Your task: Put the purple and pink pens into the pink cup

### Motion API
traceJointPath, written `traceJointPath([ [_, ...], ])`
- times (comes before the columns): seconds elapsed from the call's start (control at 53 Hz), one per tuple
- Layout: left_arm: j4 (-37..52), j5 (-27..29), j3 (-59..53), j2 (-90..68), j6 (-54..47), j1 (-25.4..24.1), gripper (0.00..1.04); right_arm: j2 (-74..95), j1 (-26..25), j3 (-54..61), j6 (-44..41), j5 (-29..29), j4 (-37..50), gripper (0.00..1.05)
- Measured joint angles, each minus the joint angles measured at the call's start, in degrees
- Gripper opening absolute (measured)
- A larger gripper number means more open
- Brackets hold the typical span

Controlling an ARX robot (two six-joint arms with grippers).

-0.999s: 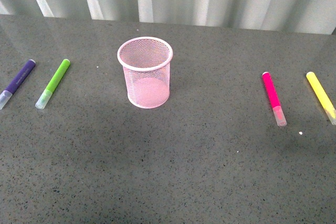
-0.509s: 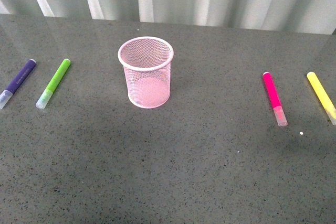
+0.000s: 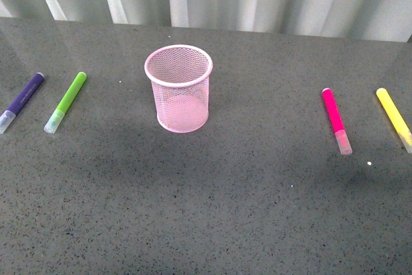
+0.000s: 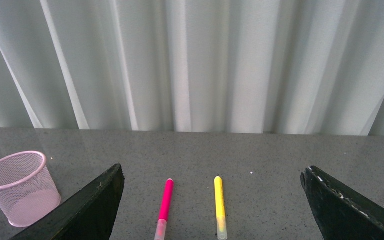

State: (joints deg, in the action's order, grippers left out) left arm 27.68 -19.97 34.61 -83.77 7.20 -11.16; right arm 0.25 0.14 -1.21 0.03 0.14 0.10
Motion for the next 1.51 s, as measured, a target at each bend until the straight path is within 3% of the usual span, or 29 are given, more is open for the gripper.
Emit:
traceJointPath([
  [0.547, -13.1, 6.3, 30.4, -32.6, -18.1, -1.1, 0.98, 0.0, 0.0, 0.0, 0.0, 0.0, 0.0, 0.98],
  [0.961, -13.8, 4.5, 32.6, -39.8, -29.5, -1.6, 0.98, 0.0, 0.0, 0.0, 0.0, 0.0, 0.0, 0.98],
  [1.508, -12.3, 6.5, 32.8, -43.0, -31.0, -1.4, 0.98, 0.0, 0.0, 0.0, 0.0, 0.0, 0.0, 0.98],
])
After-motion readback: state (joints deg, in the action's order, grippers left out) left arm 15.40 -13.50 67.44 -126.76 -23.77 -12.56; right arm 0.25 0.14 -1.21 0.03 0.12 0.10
